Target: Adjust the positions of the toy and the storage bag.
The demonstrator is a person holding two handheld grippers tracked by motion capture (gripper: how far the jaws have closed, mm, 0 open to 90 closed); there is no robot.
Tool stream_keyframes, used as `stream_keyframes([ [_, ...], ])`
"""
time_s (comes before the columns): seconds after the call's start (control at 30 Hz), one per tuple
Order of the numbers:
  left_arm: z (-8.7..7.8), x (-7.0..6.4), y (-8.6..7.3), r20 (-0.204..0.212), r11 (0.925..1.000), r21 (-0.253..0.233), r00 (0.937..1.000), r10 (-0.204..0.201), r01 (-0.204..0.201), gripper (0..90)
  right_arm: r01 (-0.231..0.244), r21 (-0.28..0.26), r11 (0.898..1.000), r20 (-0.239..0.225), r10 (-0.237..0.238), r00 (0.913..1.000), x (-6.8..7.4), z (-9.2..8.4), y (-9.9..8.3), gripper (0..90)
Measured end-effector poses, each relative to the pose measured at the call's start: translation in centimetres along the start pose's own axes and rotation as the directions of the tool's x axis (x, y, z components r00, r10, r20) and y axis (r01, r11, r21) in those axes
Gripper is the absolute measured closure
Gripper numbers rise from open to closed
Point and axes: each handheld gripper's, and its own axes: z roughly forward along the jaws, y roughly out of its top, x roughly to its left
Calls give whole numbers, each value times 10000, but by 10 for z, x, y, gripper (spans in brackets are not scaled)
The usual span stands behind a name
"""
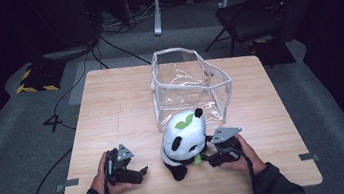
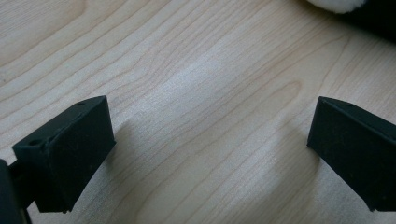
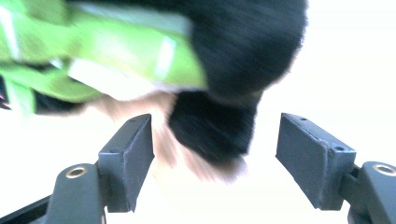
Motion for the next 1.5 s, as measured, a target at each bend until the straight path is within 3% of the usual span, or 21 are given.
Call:
stream_keyframes([
  [0.17,0,0,-1,-10,10000,-29,10000,22,-22,6,83,148,9999,387,-89,9992,-10,-17,-13,258],
  [0.27,-1,-1,-2,74,10000,-14,9999,70,-70,6,-250,313,9992,863,223,9960,-28,-30,-28,250],
  [0.47,-1,-1,-2,71,9999,-18,9999,125,-125,5,-813,434,9957,1373,746,9877,-47,-49,-48,239],
  [0.6,-2,-1,-2,79,9999,-28,9999,107,-107,6,-1164,388,9924,1811,1076,9776,-58,-62,-63,239],
  [0.73,-1,-1,-2,103,9999,-29,9999,122,-122,6,-1831,324,9826,2106,1723,9623,-70,-73,-78,235],
  [0.87,0,-4,0,72,9999,-43,9999,93,-92,15,-2388,356,9704,2229,2253,9485,-80,-80,-92,219],
  [0.9,0,-4,0,72,9999,-43,9999,93,-92,15,-2388,356,9704,2229,2253,9485,-80,-80,-92,219],
  [0.97,0,-5,0,64,10000,-48,10000,48,-47,15,-2687,53,9632,2252,2607,9388,-84,-84,-99,230],
  [1.23,-1,-4,0,124,9998,0,9997,212,-212,28,-2576,49,9662,2213,2502,9426,-84,-81,-98,191],
  [1.33,-3,-6,3,76,9996,256,9999,150,-152,51,-2563,55,9666,2199,2489,9432,-84,-81,-98,190],
  [1.5,-8,-12,8,82,9988,384,9995,292,-295,178,-2563,53,9666,2177,2490,9437,-84,-81,-98,189],
])
